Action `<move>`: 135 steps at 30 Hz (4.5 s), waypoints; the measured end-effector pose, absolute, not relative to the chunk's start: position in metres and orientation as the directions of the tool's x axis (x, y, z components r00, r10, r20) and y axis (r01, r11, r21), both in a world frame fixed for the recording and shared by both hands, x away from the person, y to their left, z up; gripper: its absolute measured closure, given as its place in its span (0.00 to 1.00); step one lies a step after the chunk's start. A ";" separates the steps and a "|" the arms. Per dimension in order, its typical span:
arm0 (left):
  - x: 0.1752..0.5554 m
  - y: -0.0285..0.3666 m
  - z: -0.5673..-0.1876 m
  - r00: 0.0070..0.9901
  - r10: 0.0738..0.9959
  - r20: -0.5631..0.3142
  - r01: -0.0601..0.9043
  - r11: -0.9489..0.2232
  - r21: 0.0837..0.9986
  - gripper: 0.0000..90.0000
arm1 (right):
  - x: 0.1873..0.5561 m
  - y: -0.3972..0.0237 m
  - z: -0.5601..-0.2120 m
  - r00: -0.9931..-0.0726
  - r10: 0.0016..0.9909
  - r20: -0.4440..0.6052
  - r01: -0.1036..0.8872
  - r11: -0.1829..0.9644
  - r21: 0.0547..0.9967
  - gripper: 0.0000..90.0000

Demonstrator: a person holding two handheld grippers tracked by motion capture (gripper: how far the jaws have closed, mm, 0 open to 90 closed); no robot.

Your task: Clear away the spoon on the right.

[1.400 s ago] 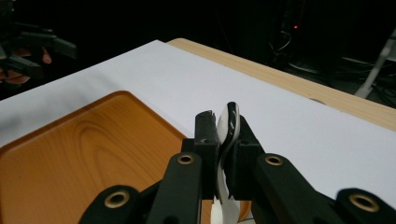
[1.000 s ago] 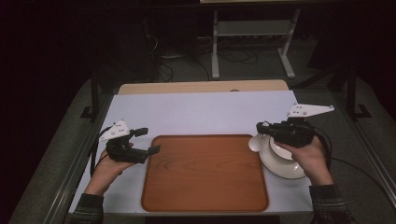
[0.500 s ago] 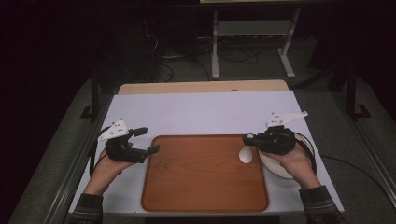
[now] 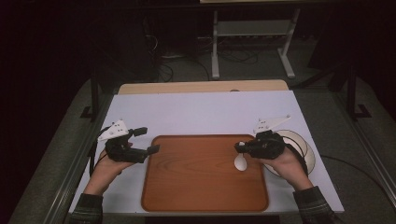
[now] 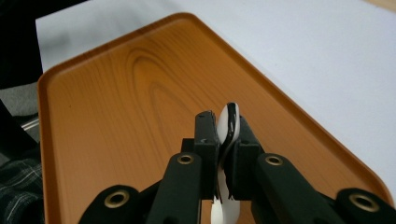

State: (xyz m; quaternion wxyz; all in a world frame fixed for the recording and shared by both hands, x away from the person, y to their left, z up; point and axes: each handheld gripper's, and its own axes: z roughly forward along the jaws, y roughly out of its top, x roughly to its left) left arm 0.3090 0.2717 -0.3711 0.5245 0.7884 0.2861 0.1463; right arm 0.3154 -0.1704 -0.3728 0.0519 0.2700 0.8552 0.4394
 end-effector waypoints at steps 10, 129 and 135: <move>0.309 0.270 -0.372 0.796 0.601 -0.069 0.298 -0.290 0.909 0.15 | 0.323 -0.159 -0.377 -0.861 0.485 0.152 0.402 0.469 0.786 0.93; 0.308 0.265 -0.372 0.824 0.561 -0.072 0.287 -0.305 0.908 0.14 | 0.318 -0.164 -0.361 -0.885 0.445 0.134 0.299 0.324 0.898 0.15; 0.308 0.266 -0.371 0.826 0.559 -0.070 0.284 -0.305 0.909 0.14 | 0.314 -0.176 -0.351 -0.880 0.459 0.120 0.281 0.301 0.911 0.15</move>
